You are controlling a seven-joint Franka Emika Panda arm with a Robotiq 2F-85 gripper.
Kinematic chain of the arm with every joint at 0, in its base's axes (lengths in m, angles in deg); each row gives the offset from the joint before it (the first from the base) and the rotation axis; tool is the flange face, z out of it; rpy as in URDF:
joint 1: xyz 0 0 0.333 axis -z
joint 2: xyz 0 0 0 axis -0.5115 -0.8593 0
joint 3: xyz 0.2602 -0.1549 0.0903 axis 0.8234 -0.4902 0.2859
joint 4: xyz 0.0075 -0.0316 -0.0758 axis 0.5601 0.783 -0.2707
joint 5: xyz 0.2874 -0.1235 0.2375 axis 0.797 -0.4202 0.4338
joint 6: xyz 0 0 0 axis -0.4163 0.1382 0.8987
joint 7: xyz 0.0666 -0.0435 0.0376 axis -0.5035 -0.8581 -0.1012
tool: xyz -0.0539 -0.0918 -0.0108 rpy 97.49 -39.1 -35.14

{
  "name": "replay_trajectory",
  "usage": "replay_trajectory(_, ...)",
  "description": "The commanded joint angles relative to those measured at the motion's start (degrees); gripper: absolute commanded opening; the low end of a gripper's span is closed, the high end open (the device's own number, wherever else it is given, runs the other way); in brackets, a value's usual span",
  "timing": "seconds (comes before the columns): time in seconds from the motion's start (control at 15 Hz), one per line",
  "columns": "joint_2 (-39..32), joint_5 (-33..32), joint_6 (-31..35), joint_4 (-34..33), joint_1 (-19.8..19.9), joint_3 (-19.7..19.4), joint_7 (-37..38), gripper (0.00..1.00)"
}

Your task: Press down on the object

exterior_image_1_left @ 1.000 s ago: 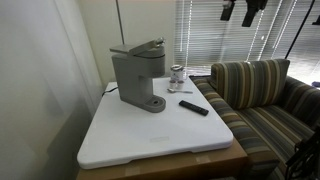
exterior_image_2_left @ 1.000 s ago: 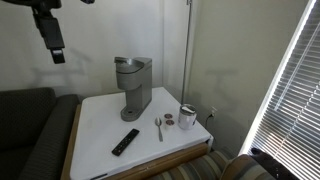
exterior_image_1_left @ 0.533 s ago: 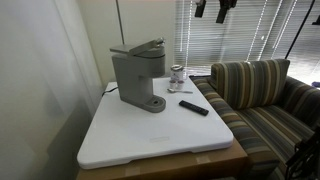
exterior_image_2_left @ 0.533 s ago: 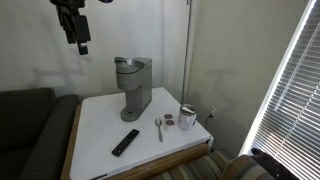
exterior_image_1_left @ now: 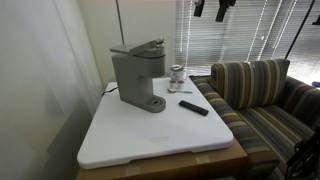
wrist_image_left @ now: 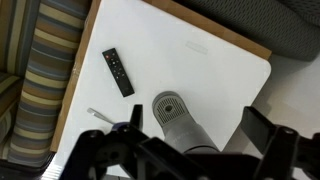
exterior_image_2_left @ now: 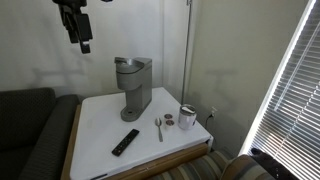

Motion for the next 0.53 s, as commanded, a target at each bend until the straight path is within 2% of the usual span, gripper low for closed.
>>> replay_trajectory(0.0, -5.8, -6.5, -4.3, -9.1, 0.3, 0.6, 3.0, 1.0)
replay_trajectory(0.27, -12.9, -13.6, -9.8, -21.6, -0.4, 0.7, 0.5, 1.0)
replay_trajectory(0.47, -19.0, -15.3, -9.8, -30.9, -1.2, 1.1, -5.6, 1.0)
